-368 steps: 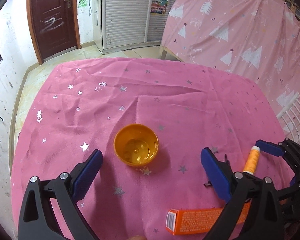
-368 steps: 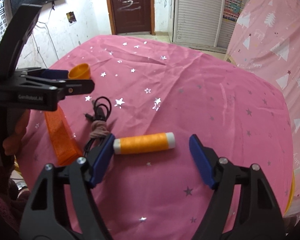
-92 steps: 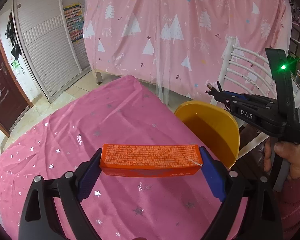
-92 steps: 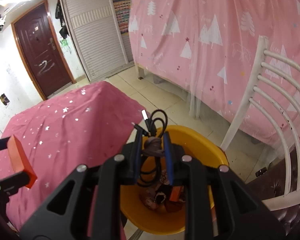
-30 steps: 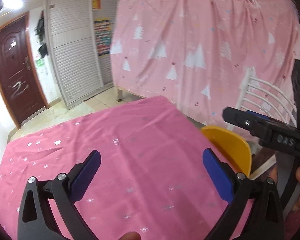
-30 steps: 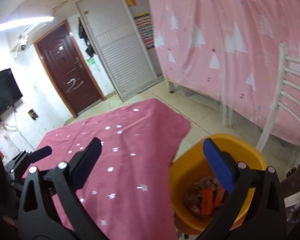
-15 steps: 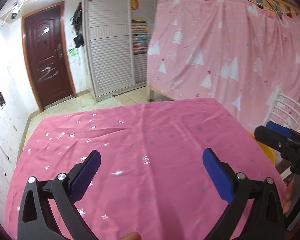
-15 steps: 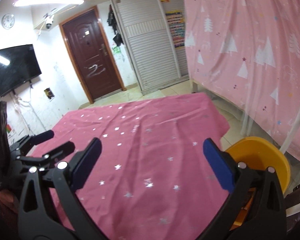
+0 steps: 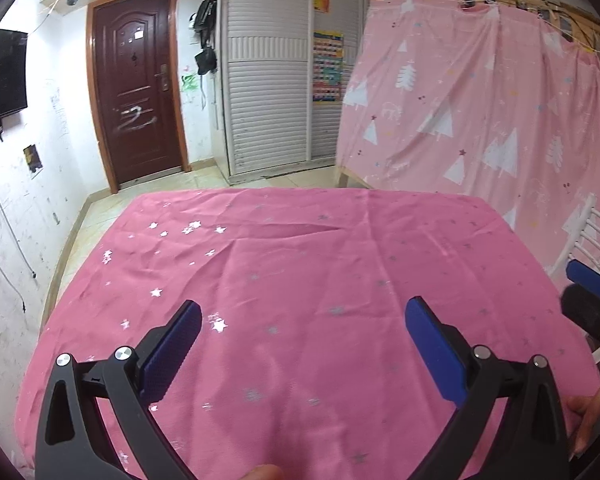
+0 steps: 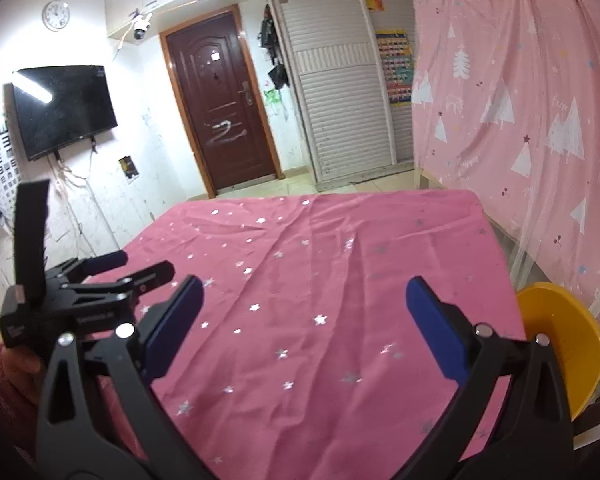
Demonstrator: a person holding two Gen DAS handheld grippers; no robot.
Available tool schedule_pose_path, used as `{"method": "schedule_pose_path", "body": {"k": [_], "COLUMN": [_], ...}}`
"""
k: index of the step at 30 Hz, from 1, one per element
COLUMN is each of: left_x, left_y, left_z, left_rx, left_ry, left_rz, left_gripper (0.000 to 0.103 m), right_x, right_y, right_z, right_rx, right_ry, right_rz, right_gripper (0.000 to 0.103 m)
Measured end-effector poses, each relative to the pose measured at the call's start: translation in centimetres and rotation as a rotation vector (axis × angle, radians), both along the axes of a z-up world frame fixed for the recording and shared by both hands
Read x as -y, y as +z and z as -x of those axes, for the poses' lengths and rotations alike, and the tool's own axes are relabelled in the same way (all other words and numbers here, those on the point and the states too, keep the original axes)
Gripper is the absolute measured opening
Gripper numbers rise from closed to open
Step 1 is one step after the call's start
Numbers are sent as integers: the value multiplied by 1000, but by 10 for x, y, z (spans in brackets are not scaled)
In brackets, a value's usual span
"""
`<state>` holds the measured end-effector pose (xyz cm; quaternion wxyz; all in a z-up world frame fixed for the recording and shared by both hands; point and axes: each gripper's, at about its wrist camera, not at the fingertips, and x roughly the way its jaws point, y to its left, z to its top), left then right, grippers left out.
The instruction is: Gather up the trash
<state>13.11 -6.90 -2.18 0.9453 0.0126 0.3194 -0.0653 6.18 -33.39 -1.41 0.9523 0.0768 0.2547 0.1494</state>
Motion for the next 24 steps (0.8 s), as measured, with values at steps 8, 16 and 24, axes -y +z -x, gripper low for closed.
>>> {"method": "schedule_pose_path", "body": {"k": [8, 16, 24], "left_x": [-19, -21, -21], "left_y": [-4, -6, -7], "left_z": [-1, -2, -3], "left_rx": [-6, -18, -33], "left_ry": [25, 16, 13], "left_rz": [28, 49, 62], "left_gripper": [95, 95, 95], "right_x": [-8, -19, -19], "right_y": [-4, -10, -11], "right_z": [8, 9, 9], "right_rx": [26, 24, 23], "right_ry": [5, 15, 16], "right_rz": [17, 50, 48], "right_gripper": [97, 97, 97]}}
